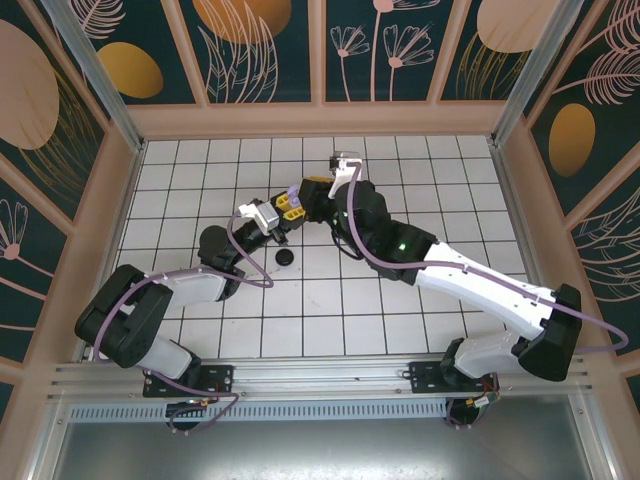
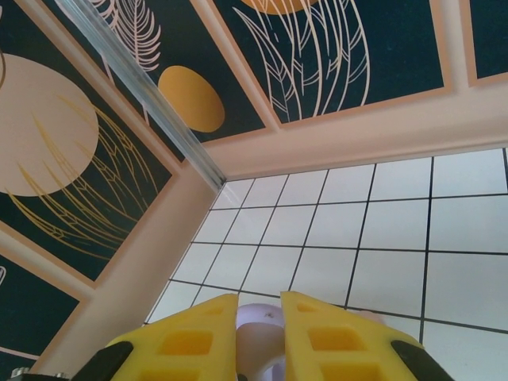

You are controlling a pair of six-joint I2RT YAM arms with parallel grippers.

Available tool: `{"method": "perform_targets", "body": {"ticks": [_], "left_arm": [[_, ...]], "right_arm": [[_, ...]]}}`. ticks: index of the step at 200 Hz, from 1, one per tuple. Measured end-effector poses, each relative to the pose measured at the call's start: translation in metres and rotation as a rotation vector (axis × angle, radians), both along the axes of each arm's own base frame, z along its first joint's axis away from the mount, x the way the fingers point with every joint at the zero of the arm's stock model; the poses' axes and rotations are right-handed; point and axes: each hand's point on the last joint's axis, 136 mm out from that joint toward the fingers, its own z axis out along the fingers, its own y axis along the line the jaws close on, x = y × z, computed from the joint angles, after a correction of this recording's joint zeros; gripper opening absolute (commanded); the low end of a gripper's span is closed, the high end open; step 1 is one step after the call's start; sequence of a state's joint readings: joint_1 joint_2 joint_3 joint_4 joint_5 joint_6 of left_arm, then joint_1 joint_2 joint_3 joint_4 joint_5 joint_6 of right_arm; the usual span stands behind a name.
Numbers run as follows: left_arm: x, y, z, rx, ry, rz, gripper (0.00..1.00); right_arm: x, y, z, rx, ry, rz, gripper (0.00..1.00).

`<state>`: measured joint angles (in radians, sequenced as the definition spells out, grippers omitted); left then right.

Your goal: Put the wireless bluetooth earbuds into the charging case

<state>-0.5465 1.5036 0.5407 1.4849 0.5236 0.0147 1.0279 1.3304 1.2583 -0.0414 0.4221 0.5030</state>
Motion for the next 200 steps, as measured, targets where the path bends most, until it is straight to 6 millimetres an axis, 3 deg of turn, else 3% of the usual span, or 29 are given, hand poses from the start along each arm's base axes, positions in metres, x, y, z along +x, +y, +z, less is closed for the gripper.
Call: {"method": "perform_targets", "body": {"ticks": [31,200], "left_arm": [[0.000,0.000,0.000,0.000,0.001,0.000,0.00],[0.003,0.000,-0.004,0.002,0.028,0.004,0.00]], "right_arm": [[0.004,0.001,-0.011,-0.019,0.013,-0.006,0.18],[0.008,0.008,-0.022,0.002,0.012,0.006,0.18]]}}
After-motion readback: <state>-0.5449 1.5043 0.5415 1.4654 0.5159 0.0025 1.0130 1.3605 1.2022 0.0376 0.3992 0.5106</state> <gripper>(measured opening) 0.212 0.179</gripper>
